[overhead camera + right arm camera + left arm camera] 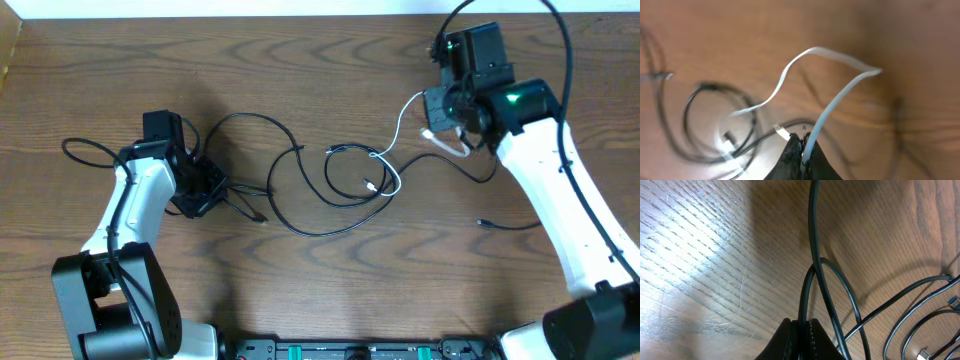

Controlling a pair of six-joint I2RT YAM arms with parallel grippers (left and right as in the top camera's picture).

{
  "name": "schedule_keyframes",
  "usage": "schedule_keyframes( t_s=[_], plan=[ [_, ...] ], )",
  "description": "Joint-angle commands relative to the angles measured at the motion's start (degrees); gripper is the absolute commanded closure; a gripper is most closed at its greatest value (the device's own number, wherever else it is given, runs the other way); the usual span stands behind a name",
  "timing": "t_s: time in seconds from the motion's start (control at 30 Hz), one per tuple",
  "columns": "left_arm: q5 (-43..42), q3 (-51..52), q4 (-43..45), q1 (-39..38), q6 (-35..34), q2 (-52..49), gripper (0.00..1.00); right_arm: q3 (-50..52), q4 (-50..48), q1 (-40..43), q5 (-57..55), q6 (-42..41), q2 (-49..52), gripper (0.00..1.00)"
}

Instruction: Untangle cables

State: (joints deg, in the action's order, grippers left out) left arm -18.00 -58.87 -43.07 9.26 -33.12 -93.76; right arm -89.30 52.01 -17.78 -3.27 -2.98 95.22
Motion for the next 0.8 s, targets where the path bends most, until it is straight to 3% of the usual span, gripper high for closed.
schedule_keyframes(
  t_s=[0.0, 0.23, 0.53, 0.6, 0.77],
  plan=[
    [0.8, 0.5, -0.1, -0.1, 0.5, -0.7, 0.92, -0.2, 2.3, -0.3, 8.2, -1.2, 4.0, 0.99],
    [0.8, 0.5, -0.1, -0.1, 0.5, -0.7, 0.92, -0.2, 4.7, -0.3, 14.1, 0.1, 10.1, 0.96],
    [0.8, 0.5, -0.1, -0.1, 0.5, -0.7, 0.92, 0.1, 5.3, -0.3, 19.5, 6.1, 14.1, 0.68],
    [0.8, 0.5, -0.1, -0.1, 0.5, -0.7, 0.92, 0.1, 5.4, -0.3, 19.5, 7.1, 14.5, 0.58],
    [0.8, 0.5, -0.1, -0.1, 0.5, -0.7, 0.92, 0.3, 5.4, -0.3, 19.5, 8.4, 15.2, 0.53]
  ],
)
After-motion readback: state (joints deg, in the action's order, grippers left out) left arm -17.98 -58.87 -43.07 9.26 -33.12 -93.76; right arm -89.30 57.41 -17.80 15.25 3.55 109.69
